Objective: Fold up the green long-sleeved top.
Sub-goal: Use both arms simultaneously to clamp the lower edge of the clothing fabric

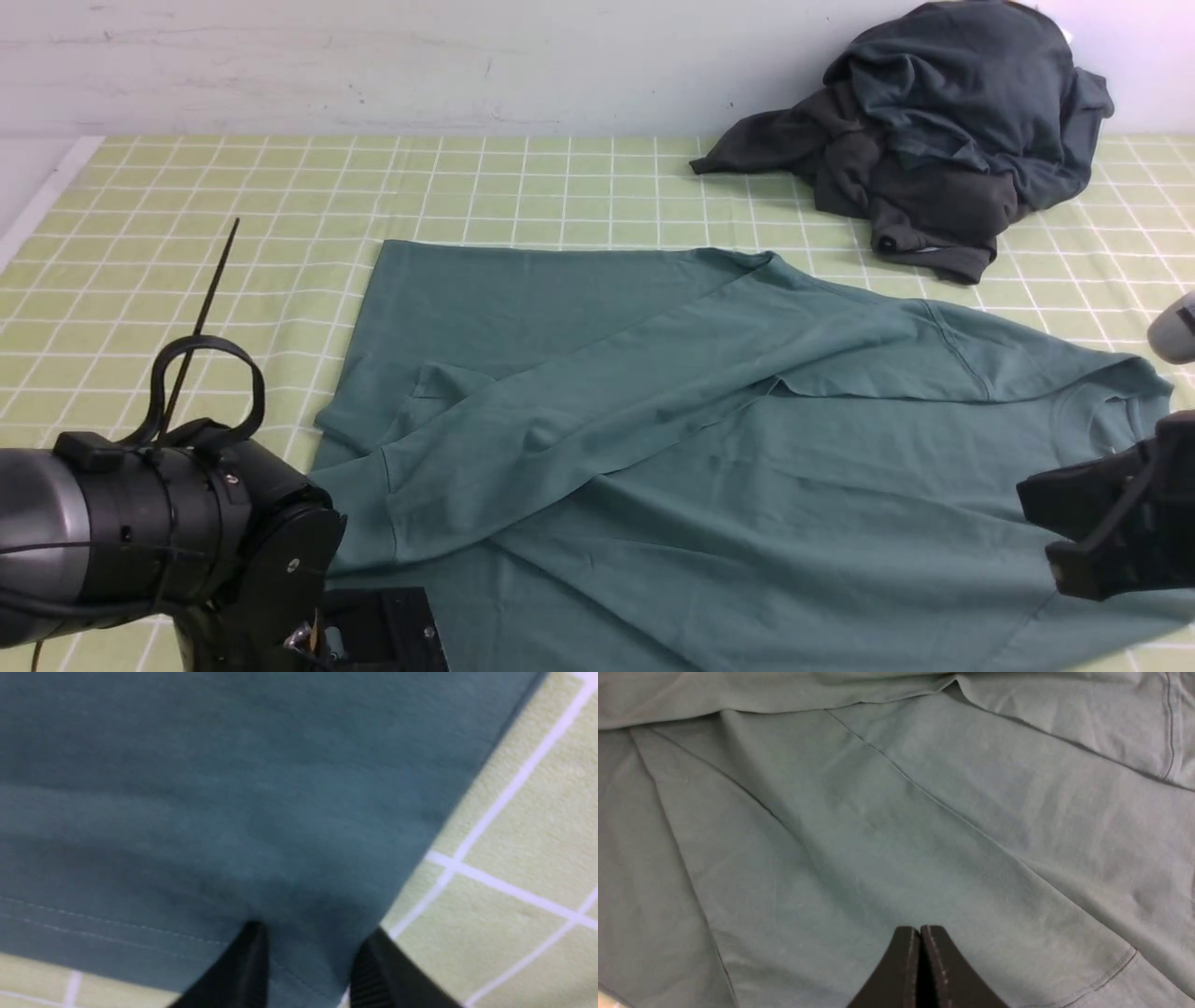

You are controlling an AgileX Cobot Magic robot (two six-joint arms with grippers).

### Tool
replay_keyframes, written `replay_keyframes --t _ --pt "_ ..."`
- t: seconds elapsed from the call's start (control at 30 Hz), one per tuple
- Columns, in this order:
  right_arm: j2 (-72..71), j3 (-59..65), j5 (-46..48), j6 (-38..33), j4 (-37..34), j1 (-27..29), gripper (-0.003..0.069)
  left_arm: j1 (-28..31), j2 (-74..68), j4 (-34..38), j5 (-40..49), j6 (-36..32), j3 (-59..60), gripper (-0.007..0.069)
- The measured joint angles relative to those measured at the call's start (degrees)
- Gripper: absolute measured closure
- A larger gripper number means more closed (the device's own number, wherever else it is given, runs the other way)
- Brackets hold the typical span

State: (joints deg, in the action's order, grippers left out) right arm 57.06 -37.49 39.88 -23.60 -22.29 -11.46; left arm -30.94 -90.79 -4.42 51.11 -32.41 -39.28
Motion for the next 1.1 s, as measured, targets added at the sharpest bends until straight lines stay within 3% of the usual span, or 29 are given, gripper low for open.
replay_keyframes --t 0.03,0.07,0.1,0.17,0.3,0.47,0.5,0.6,0.83,1.1 --pt "0.0 0.0 0.04 -0.04 0.0 0.0 0.0669 0.0 0.31 -0.07 -0.28 0.11 0.0 0.0523" --pt "0.0 0.0 0.04 -0.04 0.0 0.0 0.0669 0.0 0.36 -0.02 -0.28 0.11 0.0 0.0532" --pt "0.0 0.0 0.04 -0.51 0.0 0.0 0.0669 0.0 1.11 0.6 -0.33 0.11 0.0 0.0589" --pt "0.0 0.0 0.04 -2.07 -0.02 0.0 0.0669 0.0 2.58 0.91 -0.02 0.54 -0.4 0.0613" --pt "0.0 0.0 0.04 -6.99 -0.27 -1.13 0.0669 0.0 6.53 1.19 0.37 4.36 -2.3 0.0619" --pt "0.0 -0.06 -0.06 -22.58 -0.06 -4.75 0.0657 0.0 11.5 1.24 -0.13 10.97 -4.21 0.0619" --pt "0.0 -0.13 0.26 -28.16 1.93 -5.44 0.0638 0.0 12.54 1.24 -0.4 12.69 -4.21 0.0619" --pt "1.12 -0.39 2.16 -34.19 8.51 -5.67 0.0577 0.0 13.03 1.24 -0.5 15.09 -4.21 0.0619" --pt "12.59 -0.51 5.55 -33.1 30.73 -5.67 0.0386 0.0 13.03 1.9 -1.94 17.03 -4.21 0.0619" --pt "27.31 -0.56 3.06 -32.54 34.71 -5.67 0.0361 0.0 13.03 2.7 -1.85 17.07 -4.21 0.0619"
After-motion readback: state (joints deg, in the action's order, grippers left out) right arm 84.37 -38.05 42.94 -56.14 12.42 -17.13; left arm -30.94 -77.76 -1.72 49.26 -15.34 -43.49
